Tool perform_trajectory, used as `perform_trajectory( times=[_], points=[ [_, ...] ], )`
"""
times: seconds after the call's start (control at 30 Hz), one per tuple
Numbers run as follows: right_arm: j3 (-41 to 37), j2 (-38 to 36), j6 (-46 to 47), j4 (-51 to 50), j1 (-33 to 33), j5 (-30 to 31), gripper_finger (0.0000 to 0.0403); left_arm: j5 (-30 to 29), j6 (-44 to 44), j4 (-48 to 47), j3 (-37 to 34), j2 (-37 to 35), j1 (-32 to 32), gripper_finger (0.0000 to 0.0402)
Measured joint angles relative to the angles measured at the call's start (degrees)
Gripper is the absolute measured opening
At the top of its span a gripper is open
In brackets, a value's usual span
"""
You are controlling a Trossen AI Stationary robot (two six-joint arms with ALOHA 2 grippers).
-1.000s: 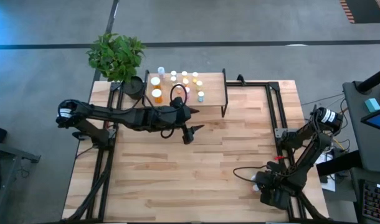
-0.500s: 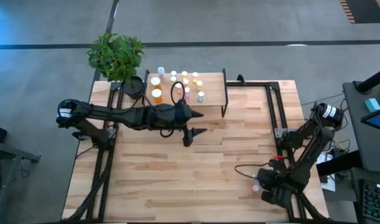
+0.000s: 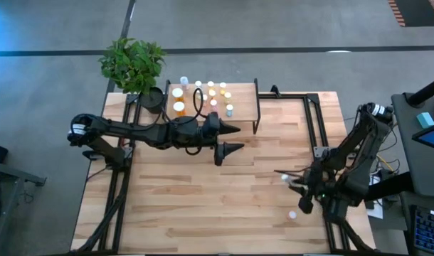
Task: Pick and place medicine bottles onto shelf by color
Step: Put the blue pill bottle on the shelf
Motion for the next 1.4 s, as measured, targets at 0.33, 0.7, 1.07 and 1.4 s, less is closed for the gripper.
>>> perform_trajectory(
  times=[0.33,0.7,1.07,1.4],
  points=[
    [0.87,-9.91,-12.90,2.65,-0.22,28.17,0.0090,4.59,-1.02,13.90,1.51,8.32,0.16,0.0293],
    [0.87,-15.76,-36.87,13.07,-0.24,29.15,0.0091,8.44,-1.16,15.30,12.03,17.20,1.53,0.0293],
    [0.87,-19.97,-39.45,13.17,-1.74,32.01,0.0091,15.83,4.58,14.90,28.08,31.03,1.48,0.0293],
    [0.87,-19.93,-36.36,13.73,-6.00,34.61,0.0091,15.17,4.88,2.38,35.55,32.59,2.68,0.0293]
  ],
)
